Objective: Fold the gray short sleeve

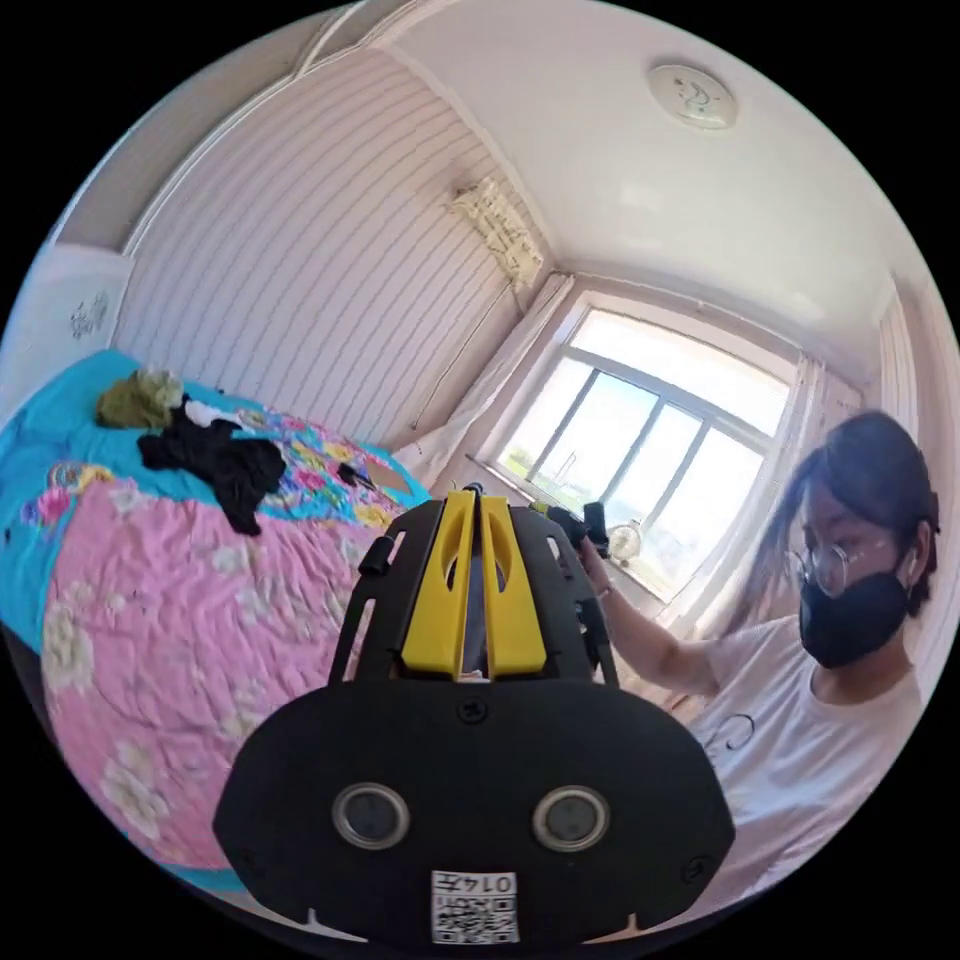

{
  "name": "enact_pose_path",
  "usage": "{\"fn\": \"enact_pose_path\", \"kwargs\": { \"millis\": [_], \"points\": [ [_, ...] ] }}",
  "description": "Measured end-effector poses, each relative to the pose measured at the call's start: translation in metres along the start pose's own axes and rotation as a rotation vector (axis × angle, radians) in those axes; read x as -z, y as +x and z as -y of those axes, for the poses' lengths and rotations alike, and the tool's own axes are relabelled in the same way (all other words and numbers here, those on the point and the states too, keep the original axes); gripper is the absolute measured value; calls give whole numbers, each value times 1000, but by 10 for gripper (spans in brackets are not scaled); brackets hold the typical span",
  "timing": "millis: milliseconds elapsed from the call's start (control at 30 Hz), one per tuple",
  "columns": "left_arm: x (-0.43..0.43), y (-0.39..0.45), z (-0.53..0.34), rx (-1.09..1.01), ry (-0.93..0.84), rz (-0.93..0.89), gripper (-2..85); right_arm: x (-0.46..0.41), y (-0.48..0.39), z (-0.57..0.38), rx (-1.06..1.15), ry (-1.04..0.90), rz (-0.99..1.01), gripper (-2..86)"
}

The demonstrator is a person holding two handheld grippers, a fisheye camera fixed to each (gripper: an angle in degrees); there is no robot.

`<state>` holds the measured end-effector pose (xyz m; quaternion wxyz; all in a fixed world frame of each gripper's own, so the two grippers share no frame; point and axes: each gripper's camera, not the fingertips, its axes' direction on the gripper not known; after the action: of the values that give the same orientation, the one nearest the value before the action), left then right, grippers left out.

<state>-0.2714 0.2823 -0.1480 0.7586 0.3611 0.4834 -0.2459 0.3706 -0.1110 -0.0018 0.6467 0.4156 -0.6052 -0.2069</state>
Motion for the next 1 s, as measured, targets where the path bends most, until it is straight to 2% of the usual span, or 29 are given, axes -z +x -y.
{"fn": "enact_pose_path", "kwargs": {
  "millis": [67,133,167,333,467,567,667,767,867,1000],
  "points": [
    [-7,36,85,-182,59,133,-10,2,-72,94,247,29,-194,3],
    [0,62,128,-284,200,158,-10,17,-121,135,359,173,-239,4],
    [4,75,149,-321,250,158,-10,28,-144,150,398,255,-195,4],
    [-10,70,164,-316,160,291,-10,21,-149,137,379,271,-211,4],
    [-18,-9,102,-139,67,446,-10,-12,-53,43,123,170,-358,4],
    [-24,-78,28,84,-15,340,-10,-45,26,-53,-94,9,-347,3],
    [-44,-110,-51,154,-170,355,-10,-65,82,-152,-293,-101,-325,3],
    [-68,-124,-127,213,-327,349,-9,-69,105,-237,-458,-166,-300,3],
    [-100,-127,-188,229,-469,339,-8,-50,108,-287,-543,-139,-287,3],
    [-155,-130,-228,207,-571,343,-1,-20,107,-306,-580,-61,-315,3]
  ]
}}
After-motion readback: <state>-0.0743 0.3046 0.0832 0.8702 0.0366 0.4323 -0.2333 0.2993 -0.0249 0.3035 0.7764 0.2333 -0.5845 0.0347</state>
